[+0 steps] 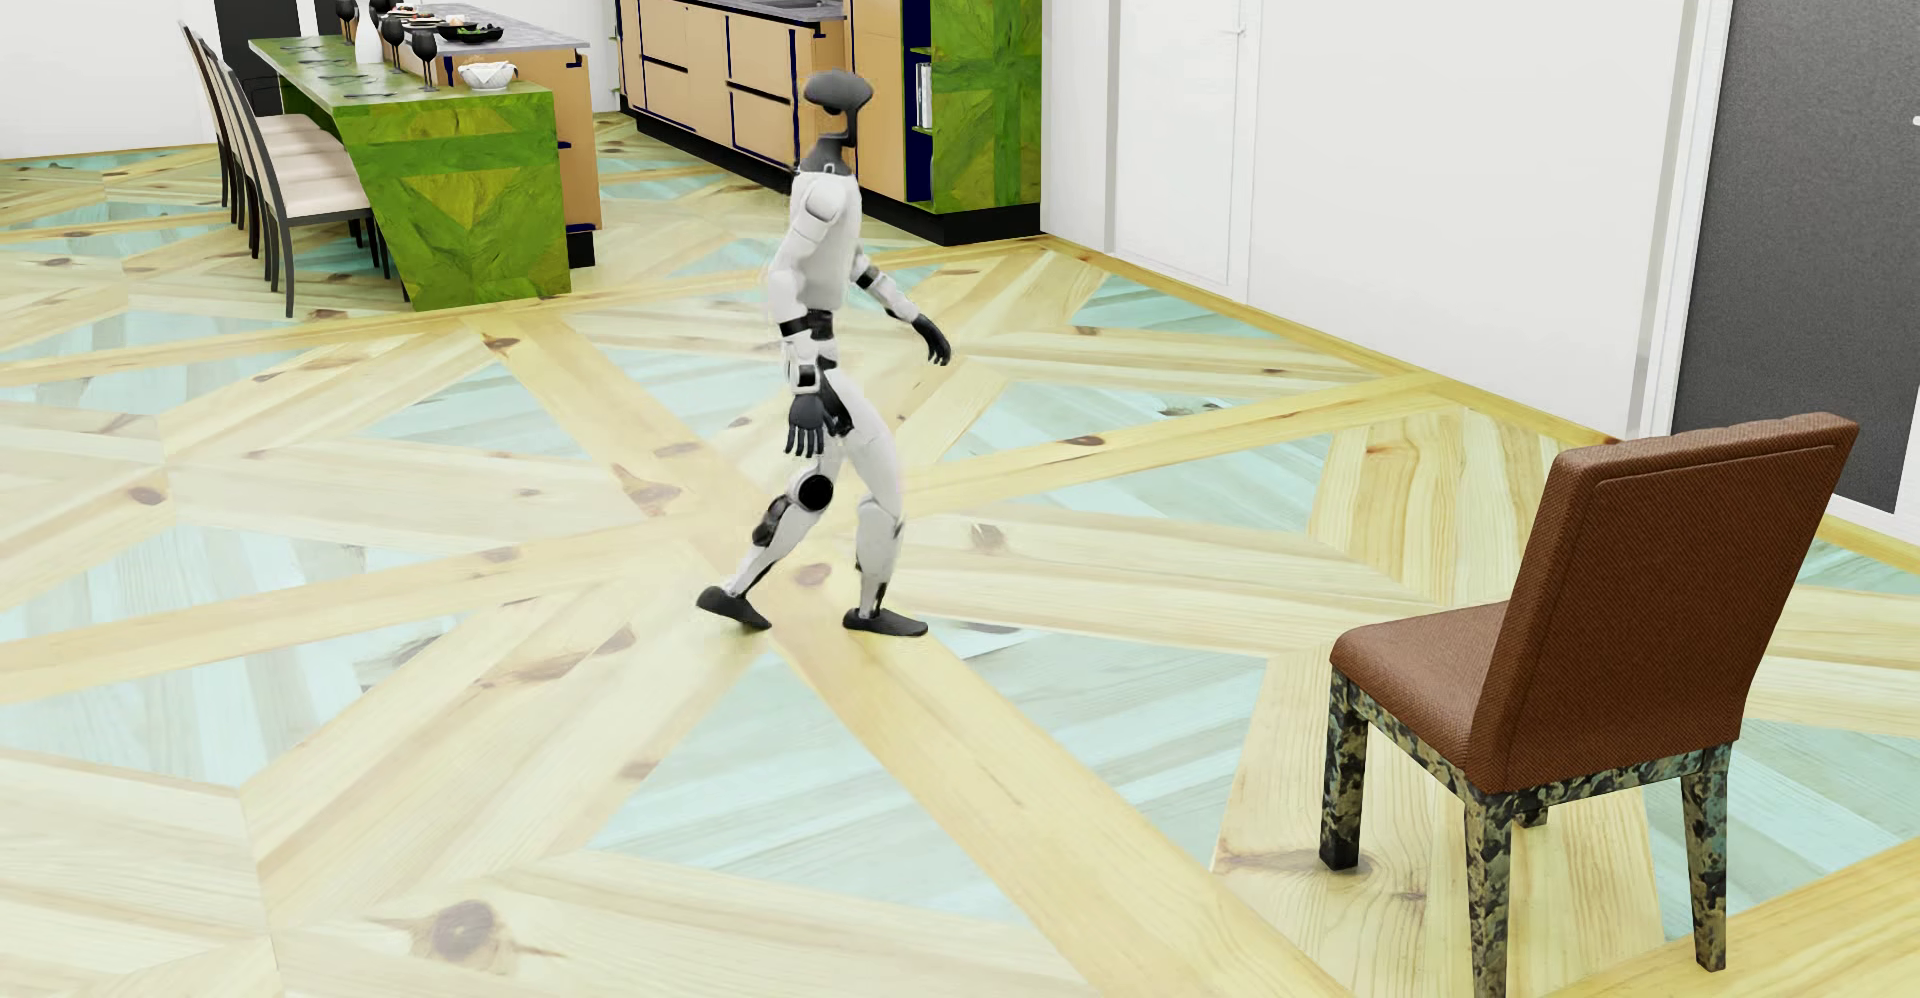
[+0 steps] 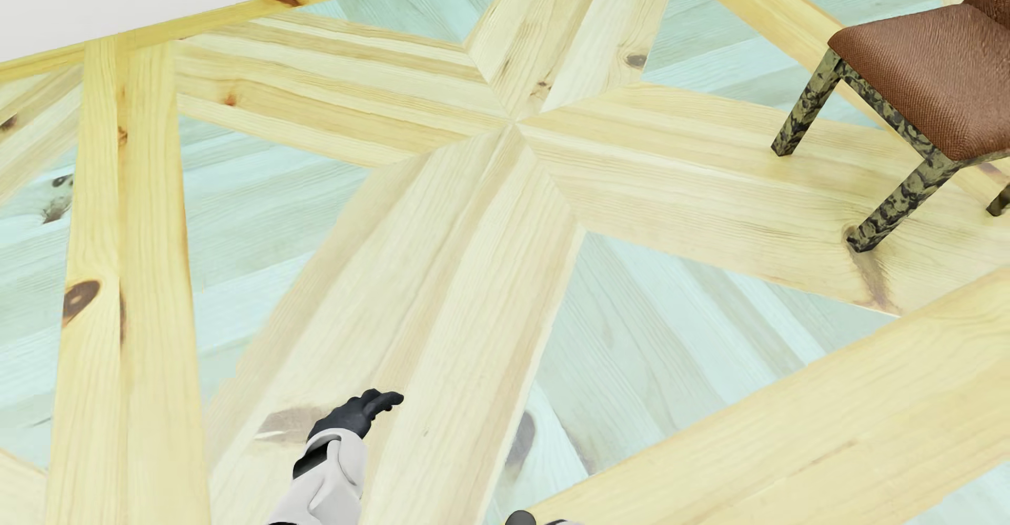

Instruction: Head to the chair

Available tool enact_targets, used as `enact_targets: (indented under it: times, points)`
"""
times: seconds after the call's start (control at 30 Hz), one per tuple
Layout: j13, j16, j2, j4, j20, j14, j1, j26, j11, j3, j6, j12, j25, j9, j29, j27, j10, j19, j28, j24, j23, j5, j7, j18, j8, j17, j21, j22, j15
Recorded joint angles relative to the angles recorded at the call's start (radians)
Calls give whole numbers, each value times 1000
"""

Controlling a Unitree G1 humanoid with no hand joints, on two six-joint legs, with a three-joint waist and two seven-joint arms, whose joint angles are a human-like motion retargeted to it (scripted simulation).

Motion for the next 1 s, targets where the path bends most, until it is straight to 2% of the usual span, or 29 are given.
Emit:
enact_targets:
  times: [0.03,0.07,0.1,0.13,0.17,0.2,0.27,0.33,0.37,0.4,0.43,0.47,0.5,0.53,0.57,0.6,0.63,0.67,0.7,0.77,0.8,0.83,0.87,0.9,0.93,1.0]
  points:
    - [-11,0,36,31,-36,119,-57,16,0,-2,5,6,-8,3,0,-2,156,5,-36,8,0,12,-16,-52,20,3,3,63,-20]
    - [-28,9,70,69,-77,173,-119,20,-6,1,9,16,-25,4,12,-15,303,19,-88,24,-5,26,-26,-87,48,-5,21,116,-34]
    - [-53,21,100,122,-104,159,-181,18,-12,9,15,38,-43,5,27,-34,423,36,-129,33,-13,46,-24,-64,85,-21,46,152,-45]
    - [-84,28,128,179,-101,143,-241,18,-18,21,22,76,-55,7,36,-50,509,54,-138,25,-26,67,-22,-25,135,-37,64,169,-54]
    - [-117,25,154,229,-74,134,-298,21,-23,35,29,127,-60,8,29,-61,552,74,-114,4,-45,88,-29,9,194,-48,73,176,-62]
    - [-149,18,177,260,-39,129,-357,24,-26,50,35,183,-59,9,7,-73,550,95,-77,-24,-68,106,-57,2,256,-55,81,179,-70]
    - [-204,-6,213,292,7,122,-452,33,-24,79,47,282,-57,9,-43,-133,423,142,-39,-75,-104,131,-138,-3,385,-70,112,194,-89]
    - [-252,-23,232,325,10,109,-476,40,-1,106,60,352,-59,7,-54,-185,144,191,-76,-89,-136,146,-189,30,516,-95,193,215,-119]
    - [-273,-30,241,310,2,120,-466,38,7,119,66,376,-59,6,-46,-204,-34,218,-98,-84,-152,150,-249,63,582,-108,240,218,-133]
    - [-290,-38,251,269,-1,145,-446,34,11,130,71,397,-57,5,-37,-218,-206,247,-112,-79,-168,149,-362,49,649,-119,285,214,-147]
    - [-302,-50,260,228,4,187,-415,32,16,138,76,413,-53,4,-28,-229,-340,276,-114,-79,-185,144,-488,10,715,-128,323,205,-166]
    - [-308,-69,264,206,13,216,-386,31,25,142,81,421,-47,5,-21,-238,-379,306,-111,-85,-205,128,-551,-70,780,-139,354,196,-188]
    - [-310,-83,252,214,20,108,-365,32,60,141,85,419,-41,8,-23,-245,-339,336,-103,-88,-228,112,-504,-100,838,-147,373,187,-219]
    - [-304,-94,230,212,9,34,-355,32,103,140,84,401,-32,14,-40,-248,-287,362,-91,-74,-253,83,-425,-92,883,-151,373,182,-243]
    - [-288,-90,197,201,-21,-1,-349,38,141,138,76,369,-16,18,-78,-245,-253,377,-73,-36,-276,39,-351,-67,880,-139,355,181,-233]
    - [-263,-72,163,184,-66,-13,-340,49,166,136,63,329,3,19,-127,-241,-245,368,-52,17,-288,-26,-284,-42,809,-116,332,181,-196]
    - [-235,-48,137,166,-109,-15,-320,58,170,135,51,292,17,18,-164,-239,-260,305,-36,71,-286,-113,-224,-17,652,-97,326,178,-143]
    - [-215,-23,128,147,-134,-15,-294,57,164,133,41,270,14,14,-160,-239,-286,233,-25,105,-274,-200,-164,5,472,-99,346,157,-114]
    - [-207,-4,128,131,-125,-14,-263,44,174,130,34,270,-5,11,-109,-243,-319,228,-11,105,-256,-246,-104,25,340,-121,386,110,-122]
    - [-220,8,114,114,-21,-25,-205,-15,252,130,27,331,-67,5,36,-252,-357,349,32,22,-229,-210,20,56,272,-175,454,-36,-158]
    - [-232,6,113,112,37,-36,-184,-48,275,134,23,384,-99,3,73,-246,-361,408,56,-35,-228,-168,82,70,262,-185,465,-121,-157]
    - [-239,-2,130,113,85,-46,-168,-72,263,140,19,429,-121,0,71,-237,-362,382,77,-74,-235,-131,141,83,223,-178,462,-194,-152]
    - [-238,-12,172,118,118,-55,-159,-85,201,149,14,462,-127,-4,41,-230,-353,297,93,-83,-249,-133,197,95,122,-162,448,-249,-161]
    - [-232,-25,228,127,142,-61,-158,-90,100,157,9,481,-114,-8,6,-229,-334,247,102,-63,-266,-144,242,103,4,-144,434,-287,-186]
    - [-228,-41,268,146,165,-63,-167,-92,-2,160,5,489,-89,-8,-19,-233,-294,226,104,-28,-280,-126,270,104,-31,-130,430,-313,-196]
    - [-236,-80,289,243,208,6,-253,-109,-94,161,6,484,-49,3,-23,-242,-81,228,104,44,-288,-72,270,81,35,-136,460,-344,-169]
